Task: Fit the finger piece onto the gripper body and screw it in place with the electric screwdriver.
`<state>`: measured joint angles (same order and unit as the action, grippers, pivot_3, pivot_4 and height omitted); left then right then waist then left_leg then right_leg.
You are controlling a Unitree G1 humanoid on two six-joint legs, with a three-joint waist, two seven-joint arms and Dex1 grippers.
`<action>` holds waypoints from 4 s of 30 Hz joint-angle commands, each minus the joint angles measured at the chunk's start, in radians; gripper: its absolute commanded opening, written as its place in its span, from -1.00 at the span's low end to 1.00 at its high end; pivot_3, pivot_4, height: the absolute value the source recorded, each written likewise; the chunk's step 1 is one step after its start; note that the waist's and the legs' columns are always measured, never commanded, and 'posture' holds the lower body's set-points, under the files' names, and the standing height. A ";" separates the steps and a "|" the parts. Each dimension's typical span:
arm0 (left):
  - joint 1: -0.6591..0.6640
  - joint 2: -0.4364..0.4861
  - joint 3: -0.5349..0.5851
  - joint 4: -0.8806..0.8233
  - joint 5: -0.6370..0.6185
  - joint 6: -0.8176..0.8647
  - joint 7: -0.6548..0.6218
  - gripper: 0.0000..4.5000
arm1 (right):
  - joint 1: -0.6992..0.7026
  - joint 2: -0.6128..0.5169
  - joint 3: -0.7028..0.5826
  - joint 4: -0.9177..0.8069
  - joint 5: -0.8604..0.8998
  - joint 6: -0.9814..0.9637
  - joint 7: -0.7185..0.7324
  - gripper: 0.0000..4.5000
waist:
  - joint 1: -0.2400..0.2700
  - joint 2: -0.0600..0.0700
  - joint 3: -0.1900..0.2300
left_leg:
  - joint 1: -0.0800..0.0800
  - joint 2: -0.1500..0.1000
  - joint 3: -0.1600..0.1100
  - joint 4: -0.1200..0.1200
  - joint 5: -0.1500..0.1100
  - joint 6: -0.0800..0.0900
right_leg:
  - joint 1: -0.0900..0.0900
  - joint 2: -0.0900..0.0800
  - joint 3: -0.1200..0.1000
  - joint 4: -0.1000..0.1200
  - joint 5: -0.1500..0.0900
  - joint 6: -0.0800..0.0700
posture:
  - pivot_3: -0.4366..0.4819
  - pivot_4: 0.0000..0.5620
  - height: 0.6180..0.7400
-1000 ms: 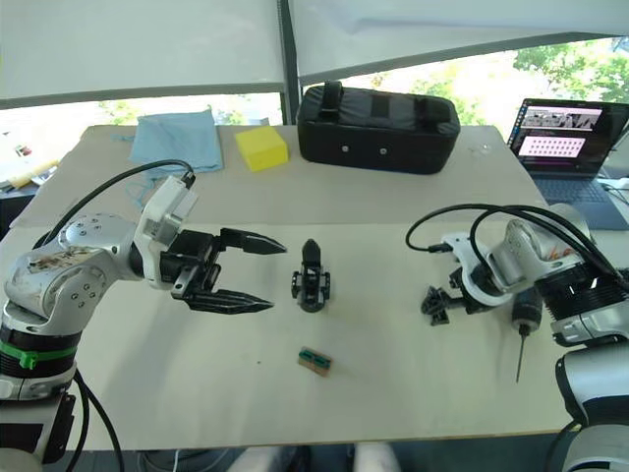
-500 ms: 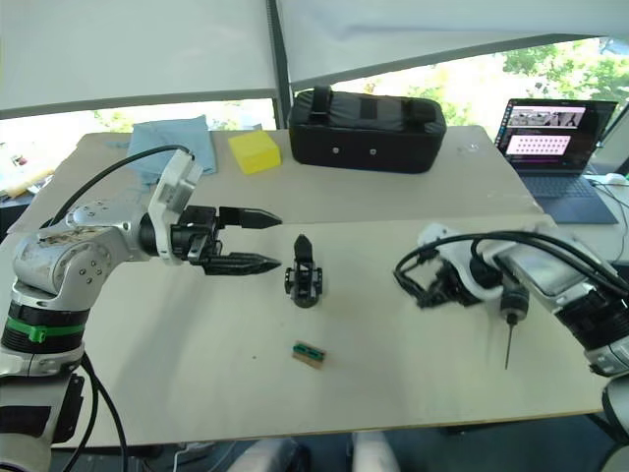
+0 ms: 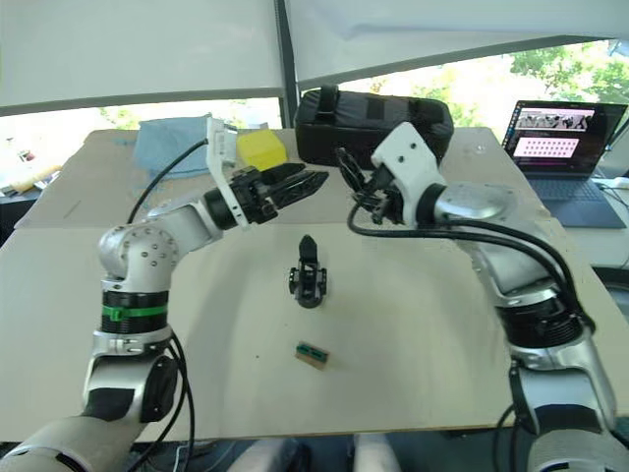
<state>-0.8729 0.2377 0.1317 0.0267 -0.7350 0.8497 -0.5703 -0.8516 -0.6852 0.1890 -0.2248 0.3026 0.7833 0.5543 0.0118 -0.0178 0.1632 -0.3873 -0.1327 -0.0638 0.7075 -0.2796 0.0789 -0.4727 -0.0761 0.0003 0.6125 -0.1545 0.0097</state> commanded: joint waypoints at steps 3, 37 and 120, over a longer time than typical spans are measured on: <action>-0.057 -0.025 0.061 0.061 -0.022 -0.031 0.040 1.00 | 0.005 0.014 0.019 -0.086 -0.108 -0.064 -0.028 -0.51 | 0.000 0.000 0.000 | 0.000 0.000 0.000 0.001 0.000 0.000 | 0.000 0.000 0.000 0.001 0.000 0.000 | -0.05 -0.47 1.00; -0.095 -0.118 0.035 0.098 -0.009 -0.107 0.039 -0.99 | 0.066 0.124 -0.034 -0.232 -0.209 -0.019 -0.028 0.12 | -0.001 0.000 0.000 | 0.000 0.000 0.000 0.002 0.000 0.000 | 0.000 0.001 0.000 0.002 0.000 0.000 | -0.05 -0.47 1.00; -0.388 0.136 -0.208 0.474 0.217 -0.255 -0.959 -1.00 | -0.129 -0.004 -0.181 0.010 0.399 0.281 0.383 -0.64 | -0.010 0.000 0.000 | -0.003 0.001 0.000 0.003 -0.002 0.003 | -0.002 0.000 -0.001 0.001 0.001 -0.001 | -0.05 -0.47 1.00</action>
<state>-1.2258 0.3669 -0.0965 0.5211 -0.5119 0.5938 -1.5236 -0.9674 -0.6764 0.0496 -0.2015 0.6909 1.0778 0.9412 0.0018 -0.0173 0.1634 -0.3901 -0.1319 -0.0638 0.7108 -0.2814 0.0823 -0.4742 -0.0760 -0.0006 0.6131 -0.1537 0.0091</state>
